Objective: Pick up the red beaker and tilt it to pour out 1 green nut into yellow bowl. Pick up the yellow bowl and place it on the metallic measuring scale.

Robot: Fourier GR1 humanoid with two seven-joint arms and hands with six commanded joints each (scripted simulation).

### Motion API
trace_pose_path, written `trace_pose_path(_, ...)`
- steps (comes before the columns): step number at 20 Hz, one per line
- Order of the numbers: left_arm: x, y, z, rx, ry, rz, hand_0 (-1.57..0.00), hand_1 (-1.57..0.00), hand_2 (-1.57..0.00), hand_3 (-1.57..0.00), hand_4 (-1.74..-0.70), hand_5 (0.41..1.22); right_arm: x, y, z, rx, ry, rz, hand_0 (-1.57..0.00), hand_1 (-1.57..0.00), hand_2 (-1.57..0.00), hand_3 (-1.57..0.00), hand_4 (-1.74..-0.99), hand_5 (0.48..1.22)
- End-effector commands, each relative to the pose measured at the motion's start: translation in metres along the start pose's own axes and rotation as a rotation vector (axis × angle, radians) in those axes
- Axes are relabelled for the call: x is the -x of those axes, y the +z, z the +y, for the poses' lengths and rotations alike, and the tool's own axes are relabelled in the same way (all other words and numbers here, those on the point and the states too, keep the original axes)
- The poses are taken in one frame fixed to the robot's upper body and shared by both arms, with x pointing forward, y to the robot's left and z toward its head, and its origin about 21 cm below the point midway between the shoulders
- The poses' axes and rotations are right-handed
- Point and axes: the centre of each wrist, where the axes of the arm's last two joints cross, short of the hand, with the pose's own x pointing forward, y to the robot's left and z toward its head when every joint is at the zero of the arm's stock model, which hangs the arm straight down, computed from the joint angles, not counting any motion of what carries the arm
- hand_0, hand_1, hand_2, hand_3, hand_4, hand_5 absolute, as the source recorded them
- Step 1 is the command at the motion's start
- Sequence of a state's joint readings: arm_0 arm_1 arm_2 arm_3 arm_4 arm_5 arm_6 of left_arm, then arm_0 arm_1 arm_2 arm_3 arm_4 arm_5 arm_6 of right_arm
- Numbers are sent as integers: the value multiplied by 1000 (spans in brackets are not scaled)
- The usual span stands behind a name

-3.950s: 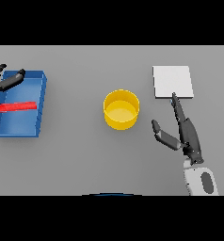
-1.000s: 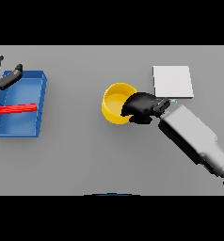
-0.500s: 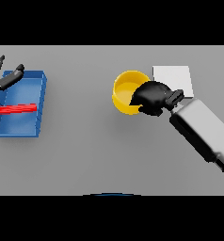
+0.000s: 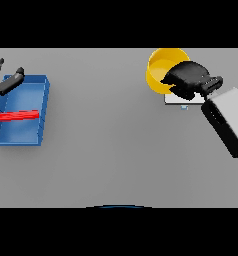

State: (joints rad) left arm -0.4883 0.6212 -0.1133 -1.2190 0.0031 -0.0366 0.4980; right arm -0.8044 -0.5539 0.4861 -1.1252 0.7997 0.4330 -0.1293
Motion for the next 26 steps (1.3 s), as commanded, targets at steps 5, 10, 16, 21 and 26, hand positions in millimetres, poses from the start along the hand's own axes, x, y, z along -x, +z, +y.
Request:
trace_pose_path(5,3,5,1,-3,-3,23,1,1,1,1,-853,761,34,-5,12,6,-38,85,-1569,-1571,-1551,-1154,-1741,1221)
trace_pose_path(10,-1,2,-5,-1,-6,38,1,1,1,1,-863,784,54,-9,26,10,-79,145,-1570,-1571,-1475,-1206,-1741,1221)
trace_pose_path(16,-2,2,0,-5,-8,44,1,1,1,1,-858,809,68,-16,48,-24,-132,184,-1571,-1571,-1386,-1374,-1741,1221)
trace_pose_path(21,2,0,-3,4,-14,44,1,1,1,1,-845,788,72,-18,53,-55,-141,191,-1571,-1571,-1382,-1417,-1741,1221)
trace_pose_path(26,0,1,-1,8,-18,58,1,1,1,1,-837,773,71,-20,59,-67,-154,206,-1471,-1285,-1178,-959,-1632,1145)
